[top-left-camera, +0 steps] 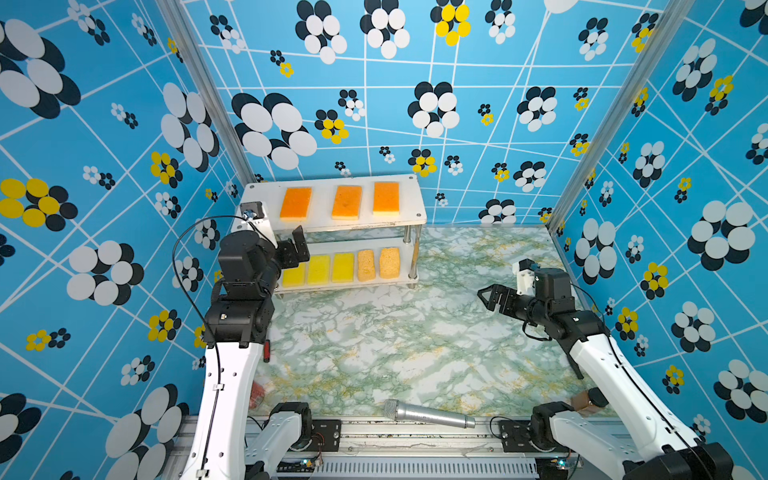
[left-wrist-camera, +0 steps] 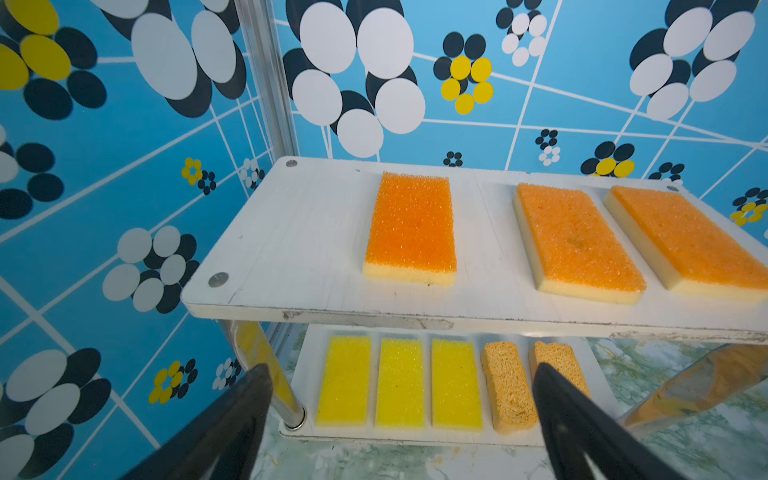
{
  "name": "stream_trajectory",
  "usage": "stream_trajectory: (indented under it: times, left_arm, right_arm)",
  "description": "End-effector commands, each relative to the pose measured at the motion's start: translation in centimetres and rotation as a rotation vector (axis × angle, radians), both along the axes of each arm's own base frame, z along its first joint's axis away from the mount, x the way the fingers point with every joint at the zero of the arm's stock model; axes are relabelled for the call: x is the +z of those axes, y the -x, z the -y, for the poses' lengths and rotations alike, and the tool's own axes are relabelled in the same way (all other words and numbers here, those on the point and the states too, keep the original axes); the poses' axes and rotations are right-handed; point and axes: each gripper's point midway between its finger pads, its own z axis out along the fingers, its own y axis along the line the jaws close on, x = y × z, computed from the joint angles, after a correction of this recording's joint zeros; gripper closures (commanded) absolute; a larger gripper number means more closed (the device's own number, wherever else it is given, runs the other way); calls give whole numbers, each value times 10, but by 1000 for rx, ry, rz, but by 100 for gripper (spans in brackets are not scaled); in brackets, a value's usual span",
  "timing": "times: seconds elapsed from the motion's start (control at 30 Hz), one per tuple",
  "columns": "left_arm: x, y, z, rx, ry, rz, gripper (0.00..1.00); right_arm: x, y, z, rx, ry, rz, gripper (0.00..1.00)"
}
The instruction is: Place and organize the cleaning sponges onto the shelf
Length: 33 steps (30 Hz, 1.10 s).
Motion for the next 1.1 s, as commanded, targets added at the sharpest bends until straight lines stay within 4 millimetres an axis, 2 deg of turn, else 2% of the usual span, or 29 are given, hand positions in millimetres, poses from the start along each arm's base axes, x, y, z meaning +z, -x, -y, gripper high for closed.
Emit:
stream_trajectory:
  times: [0.0, 0.3, 0.4, 0.47, 0.57, 0.63, 0.73, 0.87, 1.07]
  left_arm:
    - [-6, 0, 1, -11, -19, 39, 1]
    - [-62, 3, 1, -15, -32, -37, 1]
    - [-76, 9, 2, -24, -50, -42, 1]
    - [-84, 13, 1, -25, -55, -34, 1]
    - [-90, 18, 0, -16, -48, -17, 1]
    - [-93, 20, 2, -24, -51, -8, 1]
    - [-101, 19, 5, -40, -46, -9, 1]
    - [-117, 14, 6, -51, -36, -48, 1]
    - [-149, 2, 5, -48, -47, -69, 1]
  right_arm:
    - [14, -5, 10, 4, 92, 72, 1]
    - [30, -25, 28, -7, 238, 166, 1]
    - [35, -34, 40, -36, 255, 195, 1]
    - [37, -42, 60, -98, 262, 208, 1]
    - [42, -53, 78, -166, 265, 275, 1]
    - [38, -59, 85, -193, 271, 318, 1]
    - [18, -66, 94, -236, 309, 348, 1]
    - [-22, -72, 103, -270, 352, 335, 1]
    - [-58, -78, 118, -317, 442, 376, 1]
